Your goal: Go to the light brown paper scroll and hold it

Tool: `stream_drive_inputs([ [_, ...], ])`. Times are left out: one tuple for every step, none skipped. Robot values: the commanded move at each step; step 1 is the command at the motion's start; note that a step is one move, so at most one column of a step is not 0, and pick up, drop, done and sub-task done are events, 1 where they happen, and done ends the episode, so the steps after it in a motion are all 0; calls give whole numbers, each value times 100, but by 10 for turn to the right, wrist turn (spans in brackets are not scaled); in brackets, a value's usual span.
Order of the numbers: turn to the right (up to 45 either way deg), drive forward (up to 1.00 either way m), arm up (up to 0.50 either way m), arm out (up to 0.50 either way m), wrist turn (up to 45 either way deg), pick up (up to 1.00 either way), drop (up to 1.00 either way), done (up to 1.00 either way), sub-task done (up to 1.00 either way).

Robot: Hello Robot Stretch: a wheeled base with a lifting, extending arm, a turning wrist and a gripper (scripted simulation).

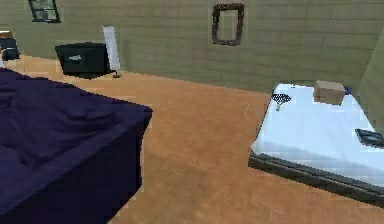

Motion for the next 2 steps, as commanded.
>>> stream_drive_inputs([
  [0,100,0,0,0,0,0,0,0],
  [0,30,0,0,0,0,0,0,0],
])
